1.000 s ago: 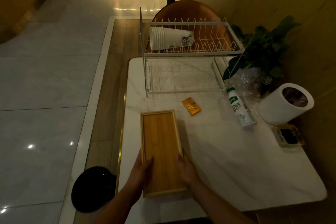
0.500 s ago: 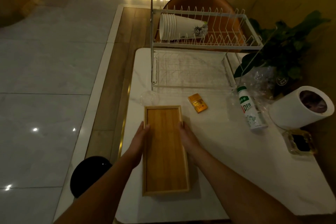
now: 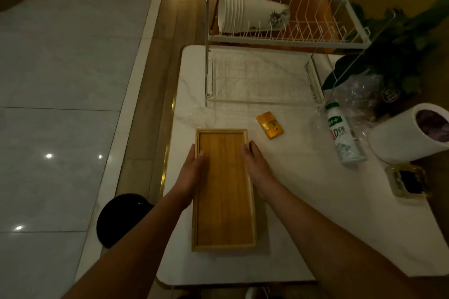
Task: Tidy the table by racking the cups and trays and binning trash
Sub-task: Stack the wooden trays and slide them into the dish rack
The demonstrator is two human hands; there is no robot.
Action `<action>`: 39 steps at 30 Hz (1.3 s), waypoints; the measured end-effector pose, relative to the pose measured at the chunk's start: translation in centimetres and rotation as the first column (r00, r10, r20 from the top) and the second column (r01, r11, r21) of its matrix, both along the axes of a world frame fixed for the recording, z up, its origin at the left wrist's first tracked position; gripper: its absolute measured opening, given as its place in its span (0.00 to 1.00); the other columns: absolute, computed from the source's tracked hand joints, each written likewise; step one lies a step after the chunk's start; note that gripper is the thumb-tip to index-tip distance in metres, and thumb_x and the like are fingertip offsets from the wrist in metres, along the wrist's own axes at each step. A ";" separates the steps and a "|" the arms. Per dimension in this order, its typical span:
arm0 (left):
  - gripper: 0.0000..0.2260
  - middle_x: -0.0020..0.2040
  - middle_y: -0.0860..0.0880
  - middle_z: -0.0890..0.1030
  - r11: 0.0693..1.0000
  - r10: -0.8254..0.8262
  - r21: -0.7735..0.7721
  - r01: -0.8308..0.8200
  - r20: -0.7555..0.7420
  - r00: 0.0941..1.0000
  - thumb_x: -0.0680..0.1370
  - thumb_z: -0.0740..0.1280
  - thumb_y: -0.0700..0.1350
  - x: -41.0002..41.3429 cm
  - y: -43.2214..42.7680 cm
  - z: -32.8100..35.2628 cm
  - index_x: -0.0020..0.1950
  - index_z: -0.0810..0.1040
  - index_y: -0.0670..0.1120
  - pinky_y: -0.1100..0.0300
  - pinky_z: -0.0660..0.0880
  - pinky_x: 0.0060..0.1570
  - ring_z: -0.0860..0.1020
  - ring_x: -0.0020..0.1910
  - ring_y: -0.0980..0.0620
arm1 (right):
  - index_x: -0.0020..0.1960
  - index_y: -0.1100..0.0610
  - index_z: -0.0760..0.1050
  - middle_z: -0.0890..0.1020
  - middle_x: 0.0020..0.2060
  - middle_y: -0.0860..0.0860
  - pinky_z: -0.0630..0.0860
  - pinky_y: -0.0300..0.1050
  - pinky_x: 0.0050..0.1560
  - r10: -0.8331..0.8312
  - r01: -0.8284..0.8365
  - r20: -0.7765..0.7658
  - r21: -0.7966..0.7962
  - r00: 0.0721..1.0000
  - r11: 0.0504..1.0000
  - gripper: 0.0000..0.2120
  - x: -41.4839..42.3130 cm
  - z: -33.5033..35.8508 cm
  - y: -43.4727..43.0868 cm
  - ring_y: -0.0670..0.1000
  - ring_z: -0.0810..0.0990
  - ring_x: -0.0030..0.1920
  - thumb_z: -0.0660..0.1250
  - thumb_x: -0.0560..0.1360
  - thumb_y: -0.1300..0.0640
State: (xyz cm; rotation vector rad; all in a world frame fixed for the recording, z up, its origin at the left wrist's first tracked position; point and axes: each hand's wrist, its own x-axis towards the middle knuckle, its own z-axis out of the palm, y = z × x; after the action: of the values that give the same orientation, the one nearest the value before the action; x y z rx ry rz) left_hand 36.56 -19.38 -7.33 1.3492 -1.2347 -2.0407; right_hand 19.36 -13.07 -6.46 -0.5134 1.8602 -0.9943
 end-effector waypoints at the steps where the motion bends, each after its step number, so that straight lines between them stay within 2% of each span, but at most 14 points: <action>1: 0.24 0.72 0.48 0.73 1.000 -0.007 -0.019 0.007 0.003 1.000 0.83 0.58 0.57 -0.1 0.0 0.1 0.78 0.62 0.56 0.41 0.73 0.65 0.75 0.68 0.45 | 0.78 0.50 0.58 0.66 0.75 0.49 0.65 0.47 0.71 0.015 -0.015 0.001 -0.013 1.000 1.000 0.29 0.1 0.0 -0.1 0.52 0.66 0.74 0.56 0.80 0.40; 5: 0.26 0.73 0.52 0.70 1.000 0.005 -0.007 -0.005 0.035 0.999 0.83 0.57 0.58 0.2 0.0 0.0 0.79 0.59 0.53 0.43 0.68 0.69 0.69 0.73 0.44 | 0.76 0.51 0.62 0.70 0.73 0.50 0.63 0.41 0.65 0.004 -0.004 -0.026 0.016 1.000 1.000 0.28 0.1 -0.2 0.4 0.52 0.68 0.72 0.55 0.81 0.40; 8: 0.29 0.80 0.50 0.61 0.996 0.090 0.019 -0.092 0.076 0.993 0.83 0.56 0.58 1.6 0.5 -0.1 0.81 0.53 0.51 0.46 0.59 0.75 0.59 0.78 0.46 | 0.72 0.51 0.68 0.75 0.68 0.52 0.68 0.55 0.71 -0.016 0.016 0.014 0.027 1.000 1.000 0.26 -0.5 -0.3 2.7 0.55 0.74 0.68 0.56 0.80 0.39; 11: 0.29 0.80 0.49 0.60 0.982 0.186 0.027 -0.188 0.073 0.980 0.82 0.58 0.59 4.2 3.6 -0.1 0.81 0.56 0.52 0.46 0.62 0.74 0.61 0.78 0.47 | 0.73 0.52 0.66 0.76 0.68 0.54 0.73 0.60 0.66 0.015 -0.024 0.106 0.083 0.994 0.996 0.27 0.2 -0.5 6.2 0.55 0.77 0.65 0.59 0.79 0.39; 14: 0.29 0.78 0.48 0.66 0.931 0.333 0.117 -0.347 0.123 0.935 0.80 0.61 0.61 6.6 9.4 0.5 0.79 0.61 0.53 0.46 0.68 0.68 0.67 0.74 0.47 | 0.73 0.51 0.67 0.80 0.63 0.52 0.80 0.55 0.57 0.041 -0.062 0.202 0.097 0.979 0.993 0.26 0.7 -0.4 8.7 0.54 0.81 0.59 0.61 0.79 0.41; 16: 0.29 0.76 0.46 0.68 0.834 0.492 0.174 -0.523 0.195 0.849 0.80 0.62 0.60 6.9 13.4 1.1 0.78 0.63 0.51 0.45 0.70 0.65 0.68 0.73 0.46 | 0.70 0.51 0.70 0.80 0.62 0.52 0.80 0.53 0.55 0.074 -0.087 0.169 0.070 0.983 0.994 0.24 -0.1 -0.1 8.2 0.55 0.80 0.60 0.61 0.78 0.40; 19: 0.32 0.75 0.42 0.68 0.557 0.683 0.376 -0.740 0.299 0.666 0.79 0.64 0.61 5.8 17.2 2.2 0.78 0.62 0.48 0.38 0.73 0.62 0.69 0.72 0.40 | 0.77 0.52 0.60 0.69 0.74 0.52 0.72 0.56 0.67 0.116 -0.116 -0.003 0.046 0.993 0.992 0.32 -2.8 0.2 4.6 0.55 0.70 0.71 0.61 0.78 0.39; 21: 0.36 0.75 0.39 0.66 0.402 0.740 0.555 -0.728 0.271 0.616 0.77 0.64 0.64 4.6 18.0 3.1 0.80 0.58 0.49 0.36 0.73 0.59 0.68 0.72 0.36 | 0.79 0.51 0.53 0.61 0.78 0.51 0.64 0.54 0.74 0.163 -0.164 -0.123 0.004 0.979 0.986 0.37 -4.3 0.4 1.2 0.54 0.62 0.76 0.61 0.77 0.37; 23: 0.39 0.75 0.38 0.66 0.336 0.772 0.652 -0.680 0.223 0.596 0.77 0.63 0.66 3.2 18.2 3.8 0.80 0.56 0.48 0.34 0.71 0.61 0.67 0.72 0.34 | 0.80 0.51 0.50 0.56 0.79 0.51 0.60 0.54 0.76 0.218 -0.227 -0.202 -0.020 0.955 0.974 0.39 -5.2 0.6 -2.1 0.54 0.57 0.78 0.62 0.77 0.38; 27: 0.36 0.69 0.38 0.70 0.309 0.809 0.661 -0.684 0.195 0.555 0.77 0.60 0.67 0.8 17.7 4.2 0.77 0.61 0.46 0.34 0.68 0.67 0.70 0.69 0.35 | 0.79 0.50 0.52 0.56 0.79 0.52 0.63 0.57 0.74 0.290 -0.296 -0.216 0.007 0.932 0.955 0.40 -5.7 0.2 -5.8 0.57 0.58 0.77 0.65 0.75 0.37; 29: 0.35 0.70 0.40 0.70 0.306 0.809 0.631 -0.713 0.223 0.544 0.77 0.60 0.67 0.0 17.5 4.1 0.77 0.61 0.47 0.36 0.69 0.64 0.69 0.70 0.36 | 0.76 0.53 0.61 0.66 0.75 0.55 0.67 0.58 0.72 0.342 -0.345 -0.185 0.020 0.921 0.938 0.35 -5.5 -0.4 -6.4 0.58 0.66 0.73 0.65 0.75 0.37; 31: 0.35 0.68 0.42 0.71 0.316 0.800 0.600 -0.735 0.248 0.546 0.77 0.61 0.67 -0.8 17.4 4.3 0.77 0.61 0.49 0.36 0.69 0.64 0.69 0.70 0.38 | 0.63 0.54 0.76 0.79 0.63 0.56 0.74 0.58 0.66 0.404 -0.407 -0.169 0.016 0.899 0.913 0.24 -5.2 -0.9 -6.4 0.58 0.78 0.63 0.65 0.75 0.38; 33: 0.33 0.66 0.44 0.71 0.325 0.789 0.579 -0.748 0.269 0.552 0.77 0.60 0.67 -1.4 17.2 4.4 0.77 0.61 0.51 0.37 0.68 0.65 0.69 0.70 0.39 | 0.50 0.51 0.78 0.83 0.54 0.54 0.77 0.58 0.61 0.401 -0.409 -0.171 -0.012 0.900 0.912 0.16 -5.1 -0.9 -6.2 0.57 0.81 0.55 0.66 0.75 0.38; 39: 0.33 0.73 0.41 0.69 0.313 0.772 0.541 -0.780 0.334 0.541 0.79 0.60 0.65 -1.7 16.9 4.2 0.78 0.61 0.49 0.38 0.68 0.67 0.68 0.72 0.39 | 0.60 0.57 0.77 0.83 0.55 0.55 0.78 0.56 0.59 0.453 -0.458 -0.207 0.028 0.867 0.888 0.29 -5.4 -1.1 -6.6 0.57 0.81 0.54 0.65 0.73 0.34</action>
State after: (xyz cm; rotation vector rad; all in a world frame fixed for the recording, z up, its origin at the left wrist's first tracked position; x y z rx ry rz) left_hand 34.84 -2.45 -3.12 1.7502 0.3082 -1.6664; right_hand 13.91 -19.70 -7.56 -1.0519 1.7860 -0.6578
